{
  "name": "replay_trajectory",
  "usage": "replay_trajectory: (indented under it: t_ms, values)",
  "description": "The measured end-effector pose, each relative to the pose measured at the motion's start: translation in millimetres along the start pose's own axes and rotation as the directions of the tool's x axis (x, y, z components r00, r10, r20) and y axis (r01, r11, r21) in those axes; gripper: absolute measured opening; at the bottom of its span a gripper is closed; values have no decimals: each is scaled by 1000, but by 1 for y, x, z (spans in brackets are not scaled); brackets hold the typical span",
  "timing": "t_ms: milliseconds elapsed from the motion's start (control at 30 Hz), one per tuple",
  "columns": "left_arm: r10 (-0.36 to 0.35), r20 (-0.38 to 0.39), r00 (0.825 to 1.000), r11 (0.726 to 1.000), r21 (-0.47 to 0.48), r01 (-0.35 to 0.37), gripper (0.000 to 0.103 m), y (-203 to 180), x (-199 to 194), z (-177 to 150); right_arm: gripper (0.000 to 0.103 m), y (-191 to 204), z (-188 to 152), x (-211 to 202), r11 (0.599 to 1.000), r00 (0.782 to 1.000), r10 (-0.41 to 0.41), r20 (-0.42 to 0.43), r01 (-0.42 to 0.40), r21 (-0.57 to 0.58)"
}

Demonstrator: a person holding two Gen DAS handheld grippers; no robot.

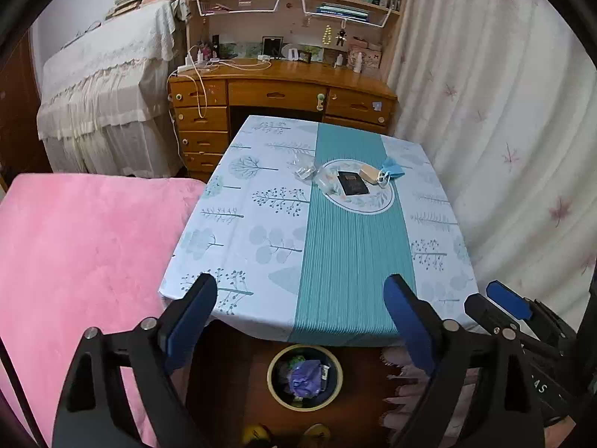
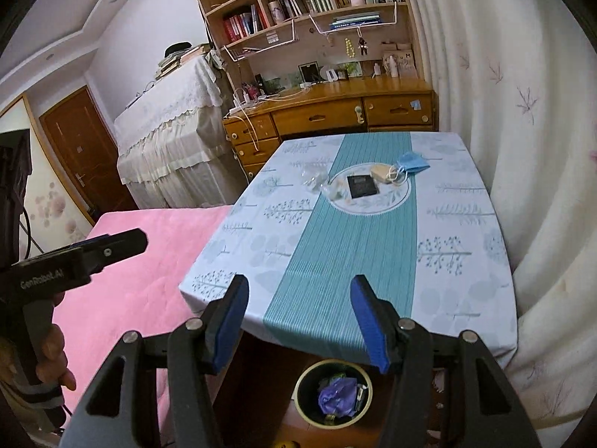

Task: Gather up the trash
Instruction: 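Raise both tools back toward the remaining trash on the table, then grasp the clear plastic cup with the left tool while the right tool grasps the black battery box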

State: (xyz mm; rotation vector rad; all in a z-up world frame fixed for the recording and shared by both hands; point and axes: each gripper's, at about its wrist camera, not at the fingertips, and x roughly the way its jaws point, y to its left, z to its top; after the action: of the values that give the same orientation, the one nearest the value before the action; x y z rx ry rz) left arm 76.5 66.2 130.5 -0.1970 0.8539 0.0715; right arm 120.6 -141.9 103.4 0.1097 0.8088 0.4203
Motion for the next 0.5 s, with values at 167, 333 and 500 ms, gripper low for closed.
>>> replay_trajectory:
  t_ms: [167, 333, 500]
  values:
    - [-8, -23, 1000, 1000, -26, 8, 91, 6, 18, 13, 57, -10, 13, 17, 1000, 1000, -4, -12, 4, 11]
    - [-37, -38, 999, 998, -42, 35, 91, 13, 44, 32, 57, -17, 29, 46, 1000, 999, -23, -40, 23, 10]
    - [-82, -87, 993, 996, -35, 79, 91, 23, 90, 64, 57, -20, 53, 81, 998, 997, -59, -43, 60, 20]
